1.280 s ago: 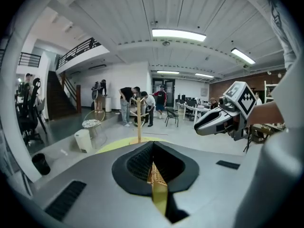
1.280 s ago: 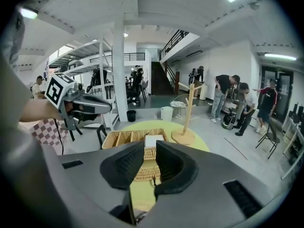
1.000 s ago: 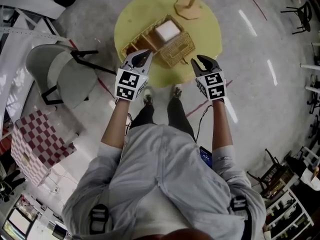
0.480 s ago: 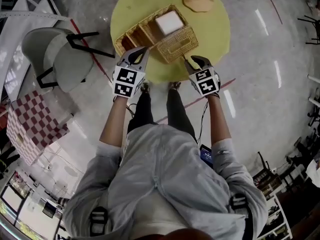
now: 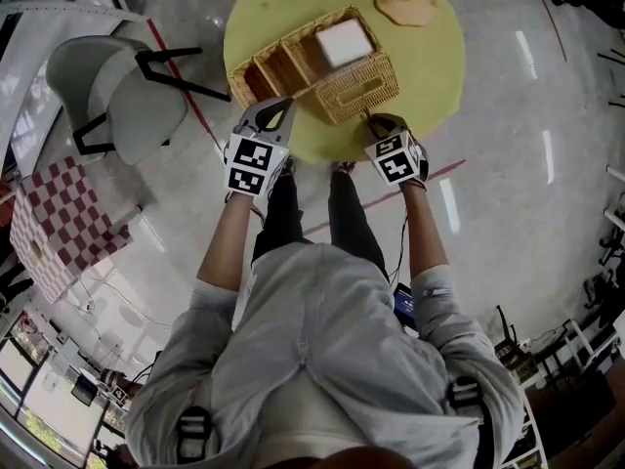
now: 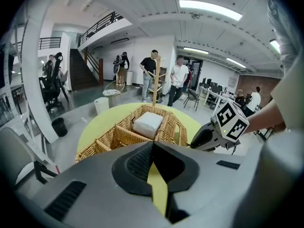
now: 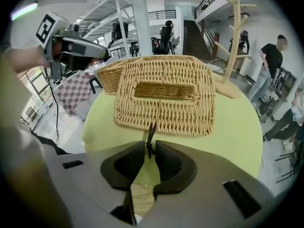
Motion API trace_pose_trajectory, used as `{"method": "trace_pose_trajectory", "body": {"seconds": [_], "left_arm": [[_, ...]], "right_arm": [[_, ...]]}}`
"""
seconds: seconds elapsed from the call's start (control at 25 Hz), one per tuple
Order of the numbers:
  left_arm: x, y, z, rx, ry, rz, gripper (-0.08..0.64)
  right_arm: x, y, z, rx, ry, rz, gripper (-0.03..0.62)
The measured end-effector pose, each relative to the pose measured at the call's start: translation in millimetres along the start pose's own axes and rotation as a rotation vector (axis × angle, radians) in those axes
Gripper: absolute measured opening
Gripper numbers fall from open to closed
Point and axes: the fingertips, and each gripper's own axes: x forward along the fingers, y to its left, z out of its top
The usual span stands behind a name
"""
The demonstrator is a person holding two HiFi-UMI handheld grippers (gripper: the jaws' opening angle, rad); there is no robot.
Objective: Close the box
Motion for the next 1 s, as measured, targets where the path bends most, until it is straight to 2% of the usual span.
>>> {"method": "trace_pose_trajectory", "body": {"seconds": [0.12, 0.24, 0.44, 0.76, 1.0], "left_arm": [[-1.8, 0.9, 1.1, 0.004, 0.001, 0.000, 0.028], [-5.0, 2.3, 3.3, 0.008, -0.003, -0.002, 0.028], [-12.8, 4.9, 11.4, 0.023, -0.024, -0.008, 0.028], [-38.4, 14.3, 51.2, 0.046, -0.107, -0.017, 0.028], [-55.4, 22.6, 78.2, 0.072, -0.161, -0.040, 0.028]], "right_arm": [[1.5, -1.9, -0.2, -0.007, -0.002, -0.017, 0.039], [-1.3, -0.7, 1.2, -0.007, -0.003, -0.022, 0.034], [-19.3, -2.1, 14.0, 0.051, -0.049, -0.025, 0.032], [-71.3, 0.1, 51.6, 0.060, -0.083, -0.043, 0.032], [-109.5, 1.7, 77.6, 0.062, -0.108, -0.093, 0.032]]}}
